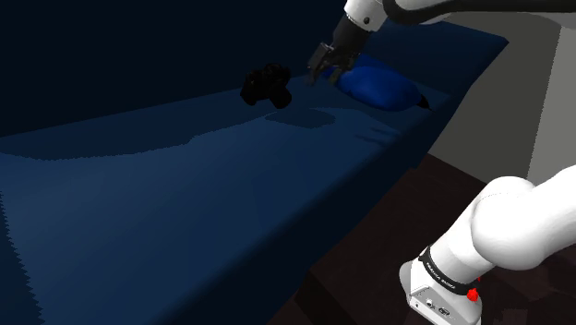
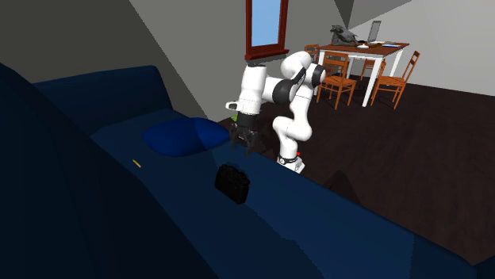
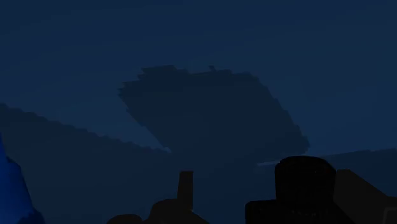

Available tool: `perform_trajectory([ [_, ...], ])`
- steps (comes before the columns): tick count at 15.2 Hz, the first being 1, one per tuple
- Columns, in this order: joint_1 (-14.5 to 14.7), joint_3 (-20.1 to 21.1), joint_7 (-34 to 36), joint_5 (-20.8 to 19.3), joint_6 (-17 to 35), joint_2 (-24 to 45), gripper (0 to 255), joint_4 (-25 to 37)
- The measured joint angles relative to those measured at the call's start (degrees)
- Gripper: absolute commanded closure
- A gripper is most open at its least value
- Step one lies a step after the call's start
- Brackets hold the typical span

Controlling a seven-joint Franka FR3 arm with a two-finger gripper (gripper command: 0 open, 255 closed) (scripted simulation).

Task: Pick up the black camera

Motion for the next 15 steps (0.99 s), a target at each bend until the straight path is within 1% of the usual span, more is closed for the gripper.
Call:
perform_trajectory([
  [4, 0.8, 2.0, 0.8, -0.8, 5.2, 6.6, 0, 3.5],
  [8, 1.5, 4.0, 2.3, -2.3, 8.6, 12.8, 0, 8.2],
  [10, 1.6, 4.4, 2.6, -2.7, 10.1, 14.0, 0, 8.2],
  [15, 1.7, 4.6, 2.9, -2.9, 13.9, 14.8, 0, 5.3],
])
